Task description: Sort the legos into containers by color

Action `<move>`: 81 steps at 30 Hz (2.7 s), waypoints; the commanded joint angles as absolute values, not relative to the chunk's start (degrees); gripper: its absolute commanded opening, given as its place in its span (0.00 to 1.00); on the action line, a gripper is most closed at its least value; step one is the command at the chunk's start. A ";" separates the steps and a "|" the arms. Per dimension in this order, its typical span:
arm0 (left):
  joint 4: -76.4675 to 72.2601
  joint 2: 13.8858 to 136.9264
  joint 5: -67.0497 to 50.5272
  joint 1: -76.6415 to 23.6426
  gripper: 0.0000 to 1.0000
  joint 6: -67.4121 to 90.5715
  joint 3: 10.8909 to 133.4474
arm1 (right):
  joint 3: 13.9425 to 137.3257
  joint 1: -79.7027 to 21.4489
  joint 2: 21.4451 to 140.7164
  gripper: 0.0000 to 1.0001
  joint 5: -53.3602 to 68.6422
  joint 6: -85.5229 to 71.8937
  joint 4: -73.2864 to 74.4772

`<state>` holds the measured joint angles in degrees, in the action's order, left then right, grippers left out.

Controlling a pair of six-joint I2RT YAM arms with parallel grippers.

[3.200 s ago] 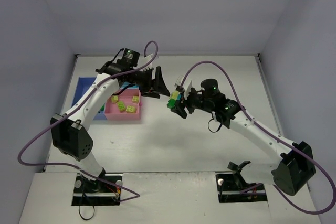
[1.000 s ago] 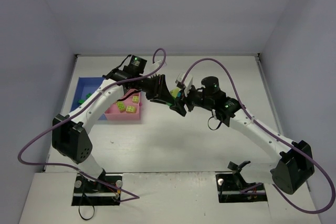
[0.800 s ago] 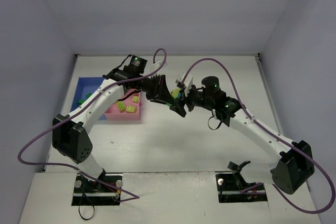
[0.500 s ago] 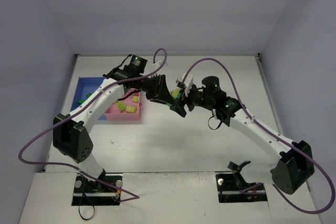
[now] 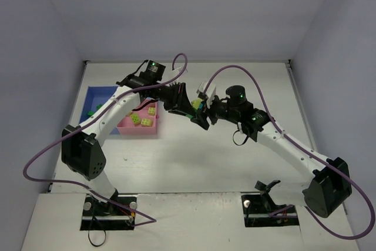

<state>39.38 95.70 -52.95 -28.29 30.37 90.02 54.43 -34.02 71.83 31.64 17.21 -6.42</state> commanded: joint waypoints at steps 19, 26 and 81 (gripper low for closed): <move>51.94 92.46 -50.20 -16.63 0.00 22.58 96.25 | 50.98 -32.17 69.61 0.00 30.32 17.23 -9.58; 52.04 90.88 -17.64 3.15 0.03 28.65 89.21 | 50.98 -32.34 67.59 0.00 30.85 16.26 -8.96; 27.34 91.76 -52.64 -28.39 0.25 37.09 88.51 | 59.59 -34.89 71.72 0.06 43.59 19.86 -3.87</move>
<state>31.68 92.62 -50.70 -28.34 37.85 85.71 56.80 -34.61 72.44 41.60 19.64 -1.06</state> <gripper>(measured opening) 0.314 0.619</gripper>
